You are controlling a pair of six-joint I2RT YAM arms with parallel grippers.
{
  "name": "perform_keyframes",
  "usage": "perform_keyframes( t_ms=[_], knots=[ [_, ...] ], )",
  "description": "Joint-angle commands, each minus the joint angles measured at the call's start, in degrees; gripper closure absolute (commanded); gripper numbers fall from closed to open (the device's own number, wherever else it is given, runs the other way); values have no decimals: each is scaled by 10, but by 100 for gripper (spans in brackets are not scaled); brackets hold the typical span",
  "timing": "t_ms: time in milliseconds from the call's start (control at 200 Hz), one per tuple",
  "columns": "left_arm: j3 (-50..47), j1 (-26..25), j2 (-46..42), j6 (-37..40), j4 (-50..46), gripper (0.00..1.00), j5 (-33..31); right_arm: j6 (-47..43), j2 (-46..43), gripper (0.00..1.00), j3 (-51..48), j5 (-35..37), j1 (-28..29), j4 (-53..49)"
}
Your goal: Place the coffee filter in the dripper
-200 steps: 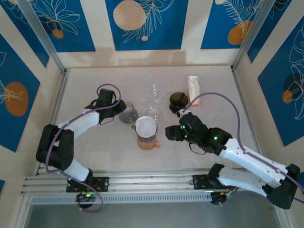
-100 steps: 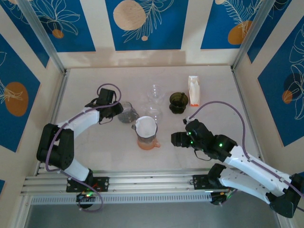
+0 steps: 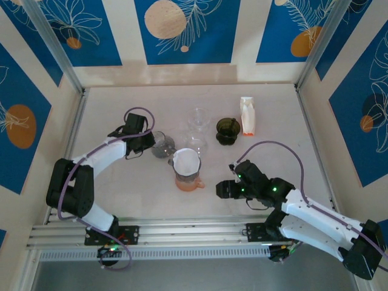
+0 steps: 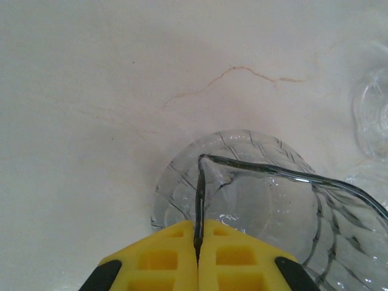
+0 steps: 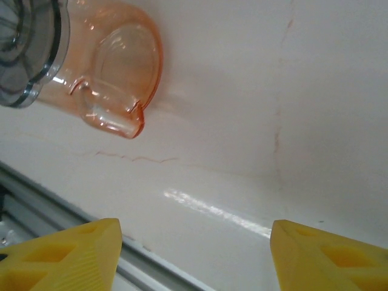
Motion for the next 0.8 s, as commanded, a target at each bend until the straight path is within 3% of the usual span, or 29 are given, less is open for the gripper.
perform_keyframes(
  t_ms=[0, 190, 460, 595, 795],
  knots=[
    [3, 6, -14, 4, -36, 99, 22, 15, 9, 35, -22, -90, -8, 54],
    [-4, 7, -35, 5, -64, 100, 43, 18, 49, 41, -40, -150, -11, 113],
    [-52, 10, -120, 9, -99, 100, 45, 15, 171, 55, -49, -255, -15, 248],
    [-75, 16, -142, -7, -99, 100, 76, 20, 226, 57, -46, -273, -19, 300],
    [-88, 22, -178, -4, -135, 100, 67, 35, 291, 60, -42, -278, -21, 371]
  ],
)
